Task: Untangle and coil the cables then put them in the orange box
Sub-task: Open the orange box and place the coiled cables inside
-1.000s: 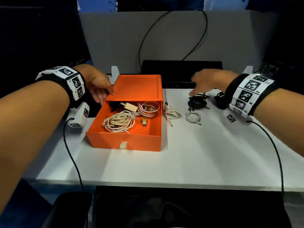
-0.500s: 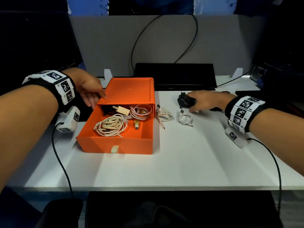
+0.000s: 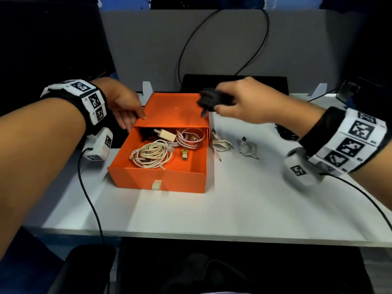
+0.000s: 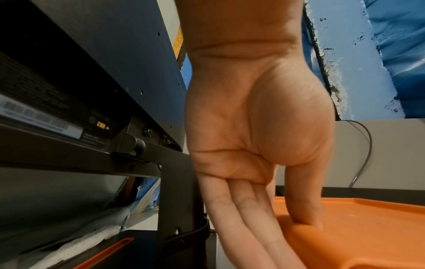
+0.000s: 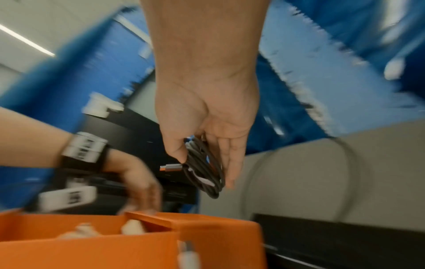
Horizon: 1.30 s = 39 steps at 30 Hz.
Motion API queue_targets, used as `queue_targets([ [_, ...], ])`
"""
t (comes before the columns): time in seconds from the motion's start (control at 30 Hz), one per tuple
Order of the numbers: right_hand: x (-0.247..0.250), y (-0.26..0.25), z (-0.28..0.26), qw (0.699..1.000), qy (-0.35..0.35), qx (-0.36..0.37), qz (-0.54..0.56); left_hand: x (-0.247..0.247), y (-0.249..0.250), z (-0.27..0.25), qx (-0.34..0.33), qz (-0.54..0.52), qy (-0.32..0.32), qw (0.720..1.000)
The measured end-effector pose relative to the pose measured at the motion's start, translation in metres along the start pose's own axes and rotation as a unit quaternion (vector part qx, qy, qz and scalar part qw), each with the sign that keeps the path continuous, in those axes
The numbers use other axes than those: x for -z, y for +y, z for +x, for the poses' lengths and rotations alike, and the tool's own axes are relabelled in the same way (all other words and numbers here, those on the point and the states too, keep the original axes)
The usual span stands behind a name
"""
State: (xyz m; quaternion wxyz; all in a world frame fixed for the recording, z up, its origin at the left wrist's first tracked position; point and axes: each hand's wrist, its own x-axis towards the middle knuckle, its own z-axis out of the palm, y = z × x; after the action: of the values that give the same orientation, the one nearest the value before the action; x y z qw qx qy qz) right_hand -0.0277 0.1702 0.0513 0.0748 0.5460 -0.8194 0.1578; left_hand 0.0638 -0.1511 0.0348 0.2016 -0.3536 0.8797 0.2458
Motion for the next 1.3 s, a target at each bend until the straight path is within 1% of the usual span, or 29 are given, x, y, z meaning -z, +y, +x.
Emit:
queue_targets([
  [0.07,-0.007,-0.048,-0.006,0.993,-0.058,0.071,-0.071,-0.001,0.0,-0.001,0.003,-0.002,0.005,1.0],
  [0.1,-0.014,-0.067,-0.007,0.983,-0.093,0.099,-0.125,-0.002,0.0,-0.001,0.004,-0.003,0.008,1.0],
  [0.17,-0.031,-0.092,-0.011,0.95,-0.166,0.144,-0.222,-0.003,0.0,-0.002,0.006,-0.001,0.01,1.0],
  [0.23,-0.046,-0.1,-0.013,0.92,-0.23,0.158,-0.277,-0.004,0.0,-0.001,0.006,-0.001,0.012,1.0],
  [0.3,-0.058,-0.099,-0.009,0.905,-0.258,0.149,-0.305,-0.004,-0.001,0.0,0.006,-0.003,0.011,1.0],
  [0.4,-0.069,-0.094,-0.003,0.91,-0.258,0.135,-0.294,-0.003,-0.002,0.0,0.002,-0.008,0.005,1.0],
  [0.5,-0.074,-0.083,-0.001,0.926,-0.266,0.118,-0.24,-0.002,-0.004,-0.001,-0.003,-0.015,0.006,1.0],
  [0.57,-0.068,-0.073,0.001,0.936,-0.294,0.098,-0.165,-0.002,-0.003,0.0,-0.002,-0.015,0.009,1.0],
  [0.63,-0.054,-0.059,0.006,0.945,-0.312,0.085,-0.058,-0.002,-0.004,0.001,-0.002,-0.012,0.011,1.0],
  [0.67,-0.045,-0.048,0.008,0.951,-0.3,0.076,-0.012,-0.001,-0.004,0.003,-0.001,-0.012,0.012,1.0],
  [0.7,-0.035,-0.036,0.011,0.96,-0.272,0.067,0.019,-0.001,-0.005,0.004,0.001,-0.012,0.013,1.0],
  [0.77,-0.013,-0.001,0.013,0.981,-0.187,0.032,0.043,0.0,-0.006,0.006,0.003,-0.013,0.011,1.0],
  [0.8,-0.003,0.021,0.013,0.989,-0.148,0.0,0.027,0.0,-0.006,0.006,0.004,-0.013,0.01,1.0],
  [0.83,0.005,0.045,0.012,0.991,-0.126,-0.039,-0.021,0.0,-0.005,0.006,0.003,-0.014,0.01,1.0],
  [0.87,0.011,0.07,0.008,0.985,-0.127,-0.08,-0.082,0.0,-0.005,0.005,0.001,-0.015,0.011,1.0],
  [0.9,0.014,0.094,0.003,0.971,-0.15,-0.126,-0.136,0.001,-0.004,0.004,-0.001,-0.015,0.011,1.0],
  [0.93,0.013,0.114,-0.004,0.949,-0.189,-0.175,-0.178,0.001,-0.004,0.003,-0.001,-0.014,0.012,1.0],
  [0.97,0.01,0.131,-0.012,0.928,-0.227,-0.216,-0.199,0.001,-0.003,0.003,0.0,-0.012,0.013,1.0],
  [1.0,0.005,0.144,-0.02,0.916,-0.25,-0.243,-0.2,0.001,-0.002,0.002,0.002,-0.011,0.014,1.0],
  [1.03,-0.001,0.151,-0.026,0.915,-0.254,-0.249,-0.188,0.001,-0.002,0.002,0.004,-0.009,0.015,1.0],
  [1.07,-0.01,0.153,-0.031,0.926,-0.24,-0.237,-0.169,0.001,-0.001,0.002,0.006,-0.007,0.015,1.0],
  [1.13,-0.027,0.14,-0.039,0.962,-0.184,-0.183,-0.088,0.001,-0.001,0.002,0.01,-0.004,0.011,1.0],
  [1.17,-0.036,0.128,-0.043,0.972,-0.17,-0.159,-0.034,0.001,-0.001,0.002,0.011,-0.002,0.008,1.0],
  [1.2,-0.043,0.115,-0.045,0.973,-0.182,-0.139,-0.002,0.001,-0.001,0.002,0.012,-0.002,0.006,1.0],
  [1.23,-0.05,0.105,-0.046,0.972,-0.206,-0.116,0.003,0.001,-0.001,0.001,0.013,-0.001,0.004,1.0],
  [1.3,-0.061,0.092,-0.044,0.963,-0.251,-0.079,-0.058,0.001,0.0,0.0,0.015,0.0,0.004,1.0],
])
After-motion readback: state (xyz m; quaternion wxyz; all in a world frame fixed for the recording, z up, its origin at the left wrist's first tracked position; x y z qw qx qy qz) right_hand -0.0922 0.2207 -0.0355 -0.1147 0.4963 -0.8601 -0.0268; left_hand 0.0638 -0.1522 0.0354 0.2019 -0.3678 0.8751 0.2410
